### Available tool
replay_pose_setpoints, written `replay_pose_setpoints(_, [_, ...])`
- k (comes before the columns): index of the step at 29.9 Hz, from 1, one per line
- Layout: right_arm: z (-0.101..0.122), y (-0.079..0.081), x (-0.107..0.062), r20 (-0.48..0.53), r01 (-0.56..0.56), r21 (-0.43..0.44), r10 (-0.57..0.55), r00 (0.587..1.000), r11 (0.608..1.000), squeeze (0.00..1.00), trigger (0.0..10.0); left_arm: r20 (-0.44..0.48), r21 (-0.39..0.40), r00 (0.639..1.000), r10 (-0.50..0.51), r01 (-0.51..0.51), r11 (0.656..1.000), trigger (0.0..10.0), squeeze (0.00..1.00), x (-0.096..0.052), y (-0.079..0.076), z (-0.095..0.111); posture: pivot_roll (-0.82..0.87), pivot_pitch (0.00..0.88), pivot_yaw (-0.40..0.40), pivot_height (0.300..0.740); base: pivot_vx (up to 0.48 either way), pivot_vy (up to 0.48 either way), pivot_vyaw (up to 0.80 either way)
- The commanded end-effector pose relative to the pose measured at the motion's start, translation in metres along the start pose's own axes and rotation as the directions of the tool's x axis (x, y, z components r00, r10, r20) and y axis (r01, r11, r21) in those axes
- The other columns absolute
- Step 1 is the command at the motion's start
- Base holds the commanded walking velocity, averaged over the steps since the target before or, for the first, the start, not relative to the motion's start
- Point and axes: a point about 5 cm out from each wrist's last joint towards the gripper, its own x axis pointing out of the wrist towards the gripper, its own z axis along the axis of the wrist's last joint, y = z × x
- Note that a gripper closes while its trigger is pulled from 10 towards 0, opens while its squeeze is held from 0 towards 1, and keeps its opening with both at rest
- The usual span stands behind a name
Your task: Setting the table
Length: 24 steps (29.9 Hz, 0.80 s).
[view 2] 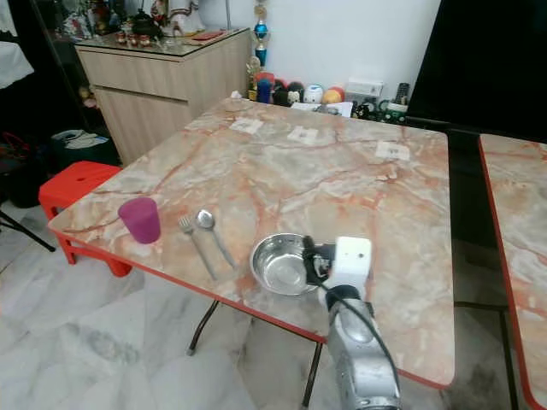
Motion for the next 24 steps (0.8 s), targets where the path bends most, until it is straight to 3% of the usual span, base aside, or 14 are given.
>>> replay_pose_setpoints(1, [0.0006,0.0014,0.0018,-0.031,0.010,0.031,-0.009,0.999,0.999,0.00,10.0,-0.014,0.001,1.000,-0.015,0.015,1.000,10.0,0.00,-0.0003,-0.0041,-0.0031,0.03,0.000,-0.017,0.740,0.000,0.000,0.00])
replay_pose_setpoints(24, [-0.0018,0.0093,0.0089,-0.141,0.033,0.104,-0.018,0.990,0.994,0.00,10.0,-0.015,-0.009,1.000,-0.020,0.019,1.000,10.0,0.00,-0.0002,-0.0065,-0.0035,0.04,0.000,-0.026,0.740,0.000,0.000,0.00])
